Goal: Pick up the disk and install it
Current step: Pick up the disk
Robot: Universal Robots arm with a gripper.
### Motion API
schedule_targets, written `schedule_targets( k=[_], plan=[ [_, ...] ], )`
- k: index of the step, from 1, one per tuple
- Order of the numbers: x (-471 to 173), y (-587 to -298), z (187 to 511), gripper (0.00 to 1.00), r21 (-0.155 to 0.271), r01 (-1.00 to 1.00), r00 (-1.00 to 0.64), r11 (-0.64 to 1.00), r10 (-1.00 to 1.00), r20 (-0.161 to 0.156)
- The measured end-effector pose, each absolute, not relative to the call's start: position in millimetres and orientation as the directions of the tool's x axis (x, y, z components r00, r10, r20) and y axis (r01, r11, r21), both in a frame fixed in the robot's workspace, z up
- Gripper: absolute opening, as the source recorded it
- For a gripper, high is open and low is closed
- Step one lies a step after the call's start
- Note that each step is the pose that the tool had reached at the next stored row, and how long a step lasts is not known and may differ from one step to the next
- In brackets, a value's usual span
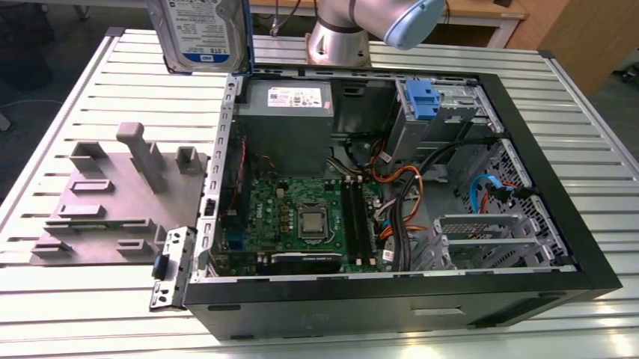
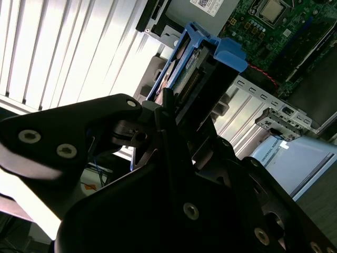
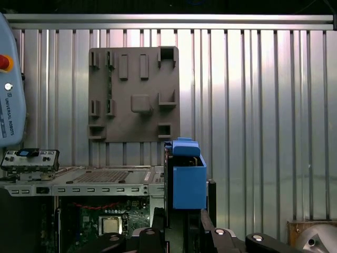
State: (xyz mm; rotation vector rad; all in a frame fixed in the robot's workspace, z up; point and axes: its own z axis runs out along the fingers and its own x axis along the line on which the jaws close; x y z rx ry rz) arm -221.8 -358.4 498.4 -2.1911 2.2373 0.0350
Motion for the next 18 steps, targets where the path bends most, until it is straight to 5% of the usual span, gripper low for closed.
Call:
schedule_targets(
  k=[18],
  plan=[
    [-208,-358,498,0.35,0.009,-1.000,-0.021,0.021,-1.000,-0.023]
  ],
)
